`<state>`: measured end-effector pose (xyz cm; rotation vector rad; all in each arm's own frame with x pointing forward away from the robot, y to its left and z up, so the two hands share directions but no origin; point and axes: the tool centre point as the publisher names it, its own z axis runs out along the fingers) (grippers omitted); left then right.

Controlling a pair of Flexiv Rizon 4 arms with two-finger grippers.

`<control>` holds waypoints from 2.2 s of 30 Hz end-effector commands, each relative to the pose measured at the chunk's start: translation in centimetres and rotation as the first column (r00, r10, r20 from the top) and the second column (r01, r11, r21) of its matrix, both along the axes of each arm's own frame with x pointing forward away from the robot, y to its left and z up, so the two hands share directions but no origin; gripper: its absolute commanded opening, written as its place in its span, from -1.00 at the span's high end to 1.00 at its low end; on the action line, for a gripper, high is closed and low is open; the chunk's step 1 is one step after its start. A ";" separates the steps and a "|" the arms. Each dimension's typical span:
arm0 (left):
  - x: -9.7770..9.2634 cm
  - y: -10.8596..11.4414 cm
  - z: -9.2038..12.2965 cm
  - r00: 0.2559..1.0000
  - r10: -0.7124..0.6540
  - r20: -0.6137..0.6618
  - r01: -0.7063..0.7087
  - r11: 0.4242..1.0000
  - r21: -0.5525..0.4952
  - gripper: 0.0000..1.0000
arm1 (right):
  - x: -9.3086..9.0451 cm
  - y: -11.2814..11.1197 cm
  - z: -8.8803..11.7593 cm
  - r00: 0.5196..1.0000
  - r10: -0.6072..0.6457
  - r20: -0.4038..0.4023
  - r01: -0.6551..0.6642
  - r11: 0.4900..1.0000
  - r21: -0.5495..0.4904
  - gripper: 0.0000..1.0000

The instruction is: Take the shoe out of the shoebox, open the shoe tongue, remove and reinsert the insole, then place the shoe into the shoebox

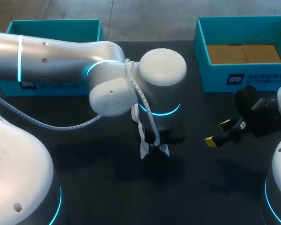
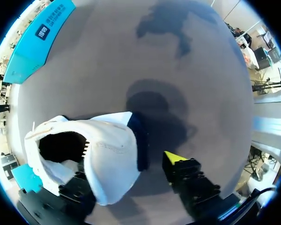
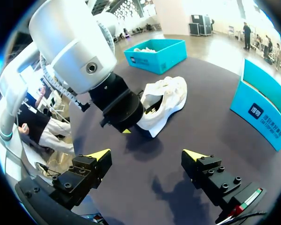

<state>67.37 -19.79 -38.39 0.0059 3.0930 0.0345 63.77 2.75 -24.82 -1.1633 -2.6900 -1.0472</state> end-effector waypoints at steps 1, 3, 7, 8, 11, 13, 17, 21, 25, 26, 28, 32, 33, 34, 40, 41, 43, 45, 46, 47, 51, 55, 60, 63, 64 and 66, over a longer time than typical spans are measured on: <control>0.1 0.3 0.0 1.000 -0.002 -0.007 0.002 1.000 0.000 0.60 | -0.1 0.0 0.0 1.000 0.000 0.002 0.000 1.000 0.001 -1.00; 0.2 0.3 -0.1 1.000 -0.001 -0.011 0.001 1.000 0.001 1.00 | -0.1 0.0 0.0 1.000 0.000 0.002 0.000 1.000 0.001 -1.00; 0.1 0.5 -0.3 1.000 -0.002 -0.021 0.002 1.000 0.000 1.00 | -0.1 0.0 0.0 1.000 0.000 0.002 0.000 1.000 0.001 -1.00; 0.0 0.5 -0.3 1.000 -0.003 -0.025 0.003 1.000 -0.003 1.00 | -0.1 0.0 0.0 1.000 0.000 0.002 0.000 1.000 0.001 -1.00; -0.3 0.8 0.1 0.999 -0.007 -0.037 0.007 1.000 -0.007 1.00 | -0.1 0.0 0.0 1.000 0.000 0.002 0.000 1.000 0.001 -1.00; -0.5 0.9 0.9 0.999 -0.011 -0.045 0.011 1.000 -0.006 1.00 | -0.1 0.0 0.0 1.000 0.000 0.002 0.000 1.000 0.001 -1.00; -0.8 1.2 3.2 0.998 -0.048 -0.048 0.047 0.999 -0.018 1.00 | -0.1 0.0 0.0 1.000 0.000 0.002 0.000 1.000 0.001 -1.00; -0.8 1.5 6.1 0.996 -0.036 -0.085 0.037 0.999 0.010 1.00 | -0.1 0.0 0.0 1.000 0.000 0.002 0.000 1.000 0.001 -1.00; -0.4 1.9 8.7 0.988 -0.003 -0.157 0.011 0.999 0.049 1.00 | -0.1 0.0 0.0 1.000 0.000 0.002 0.000 1.000 0.001 -1.00; -0.4 2.1 9.5 0.988 -0.002 -0.156 0.005 1.000 0.020 1.00 | -0.1 0.0 0.0 1.000 0.000 0.002 0.000 1.000 0.001 -1.00; -0.3 2.2 10.6 0.986 0.002 -0.166 0.001 1.000 0.018 1.00 | -0.1 0.0 0.0 1.000 0.000 0.002 0.000 1.000 0.001 -1.00; -0.1 2.5 13.2 0.987 -0.005 -0.159 0.007 1.000 0.012 1.00 | -0.1 0.0 0.0 1.000 0.000 0.002 0.000 1.000 0.001 -1.00; 0.0 2.5 13.8 0.989 -0.016 -0.150 0.019 1.000 0.017 1.00 | -0.1 0.0 0.0 1.000 0.000 0.002 0.000 1.000 0.001 -1.00; 0.0 2.5 14.4 0.989 -0.017 -0.146 0.020 1.000 0.016 1.00 | -0.1 0.0 0.0 1.000 0.000 0.002 0.000 1.000 0.001 -1.00; 0.3 2.8 17.0 0.990 -0.027 -0.142 0.030 0.999 0.019 1.00 | -0.1 0.0 0.0 1.000 0.000 0.002 0.000 1.000 0.001 -1.00; 0.3 2.8 17.3 0.989 -0.030 -0.147 0.034 0.999 0.024 1.00 | -0.1 0.0 0.0 1.000 0.000 0.002 0.000 1.000 0.001 -1.00; 0.3 2.8 17.8 0.989 -0.027 -0.145 0.030 0.999 0.024 1.00 | -0.1 0.0 0.0 1.000 0.000 0.002 0.000 1.000 0.001 -1.00; 0.3 2.8 17.8 0.989 -0.027 -0.145 0.030 0.999 0.024 1.00 | -0.1 0.0 0.0 1.000 0.000 0.002 0.000 1.000 0.001 -1.00; 0.3 2.8 17.8 0.989 -0.027 -0.145 0.030 0.999 0.024 1.00 | -0.1 0.0 0.0 1.000 0.000 0.002 0.000 1.000 0.001 -1.00; 0.3 2.8 17.8 0.989 -0.027 -0.145 0.030 0.999 0.024 1.00 | -0.1 0.0 0.0 1.000 0.000 0.002 0.000 1.000 0.001 -1.00; 0.3 2.8 17.8 0.989 -0.027 -0.145 0.030 0.999 0.024 1.00 | -0.1 0.0 0.0 1.000 0.000 0.002 0.000 1.000 0.001 -1.00; 0.3 2.8 17.8 0.989 -0.027 -0.145 0.030 0.999 0.024 1.00 | -0.1 0.0 0.0 1.000 0.000 0.002 0.000 1.000 0.001 -1.00; 0.3 2.8 17.8 0.989 -0.027 -0.145 0.030 0.999 0.024 1.00 | -0.1 0.0 0.0 1.000 0.000 0.002 0.000 1.000 0.001 -1.00; 0.2 3.0 17.9 0.987 -0.042 -0.158 0.044 0.999 0.007 1.00 | -0.1 0.0 0.0 1.000 0.000 0.002 0.000 1.000 0.001 -1.00; 0.2 3.3 18.1 0.980 -0.064 -0.188 0.065 0.998 0.002 1.00 | -0.1 0.0 0.0 1.000 0.000 0.002 0.000 1.000 0.001 -1.00; 0.8 4.3 18.3 0.975 -0.071 -0.211 0.073 0.997 0.002 1.00 | -0.1 0.0 0.0 1.000 0.000 0.002 0.000 1.000 0.001 -1.00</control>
